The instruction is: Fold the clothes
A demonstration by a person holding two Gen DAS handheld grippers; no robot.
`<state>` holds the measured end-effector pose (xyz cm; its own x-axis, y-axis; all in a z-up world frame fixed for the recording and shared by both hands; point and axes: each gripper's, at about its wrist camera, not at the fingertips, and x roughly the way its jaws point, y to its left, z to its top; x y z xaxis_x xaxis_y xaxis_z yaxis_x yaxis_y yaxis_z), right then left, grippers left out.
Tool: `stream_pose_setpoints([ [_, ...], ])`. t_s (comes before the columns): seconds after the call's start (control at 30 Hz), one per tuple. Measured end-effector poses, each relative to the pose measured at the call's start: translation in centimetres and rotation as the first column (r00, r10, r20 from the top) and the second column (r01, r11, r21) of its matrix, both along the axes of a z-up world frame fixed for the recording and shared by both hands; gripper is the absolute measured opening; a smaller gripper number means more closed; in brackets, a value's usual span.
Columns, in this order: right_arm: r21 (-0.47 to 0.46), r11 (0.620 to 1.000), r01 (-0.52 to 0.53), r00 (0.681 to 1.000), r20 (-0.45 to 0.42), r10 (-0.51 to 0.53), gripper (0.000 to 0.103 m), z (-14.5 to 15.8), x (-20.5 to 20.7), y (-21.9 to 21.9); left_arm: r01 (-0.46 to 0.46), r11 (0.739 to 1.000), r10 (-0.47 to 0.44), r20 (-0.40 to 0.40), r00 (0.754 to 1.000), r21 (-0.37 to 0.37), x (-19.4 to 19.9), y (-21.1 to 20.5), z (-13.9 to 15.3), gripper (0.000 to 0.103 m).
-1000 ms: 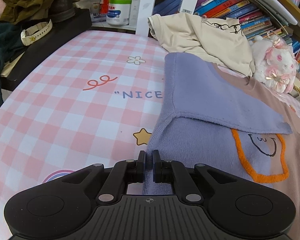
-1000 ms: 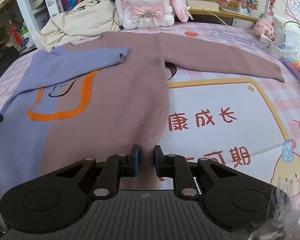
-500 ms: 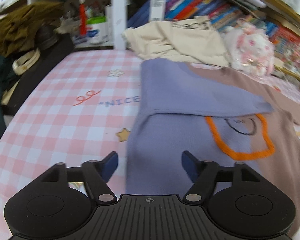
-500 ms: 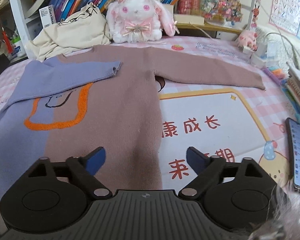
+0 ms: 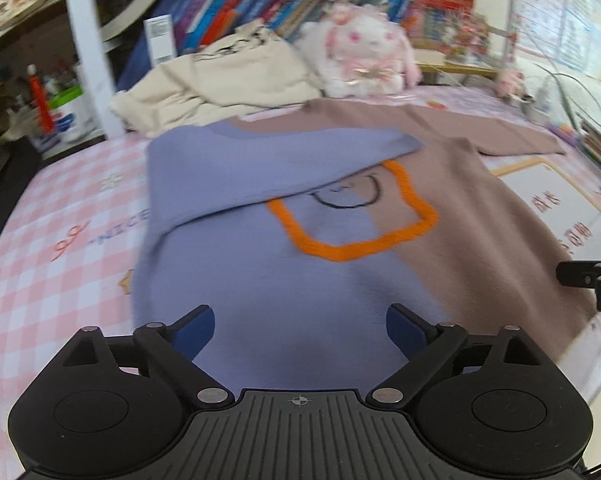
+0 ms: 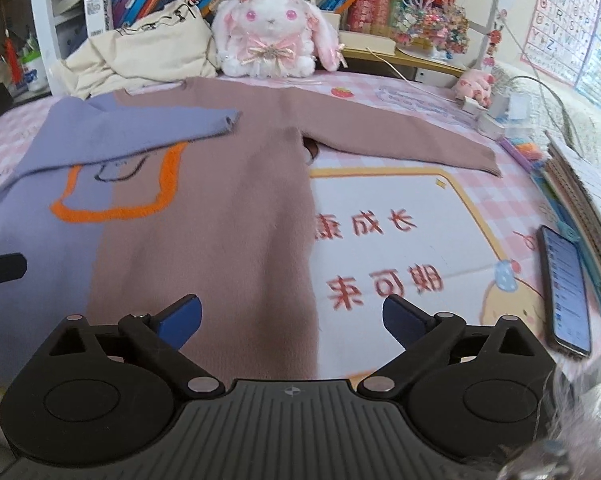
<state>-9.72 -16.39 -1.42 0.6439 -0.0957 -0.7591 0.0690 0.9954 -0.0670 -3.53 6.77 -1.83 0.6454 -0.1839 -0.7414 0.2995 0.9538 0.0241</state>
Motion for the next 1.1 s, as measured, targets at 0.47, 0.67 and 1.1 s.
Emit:
stream_pose_setpoints([
  [0.47, 0.029, 1.000, -0.006, 1.000, 0.000, 0.006, 0.100, -0.5, 1.0, -3.3, -0.021, 1.000, 0.021, -0.008, 1.000, -0.010, 1.1, -3.0, 0.1, 0.098],
  [0.67, 0.048, 0.996, -0.073, 0.997, 0.008, 0.073, 0.101, -0.7, 3.4, -6.4, -0.093, 0.996, 0.093, 0.022, 0.995, -0.003, 1.8, -5.6, 0.6, 0.098],
  [1.1, 0.162, 0.982, -0.093, 0.992, 0.103, 0.077, 0.103, -1.0, 8.6, -15.6, -0.296, 0.942, 0.314, 0.104, 0.944, -0.160, 1.3, -11.3, 1.9, 0.099],
])
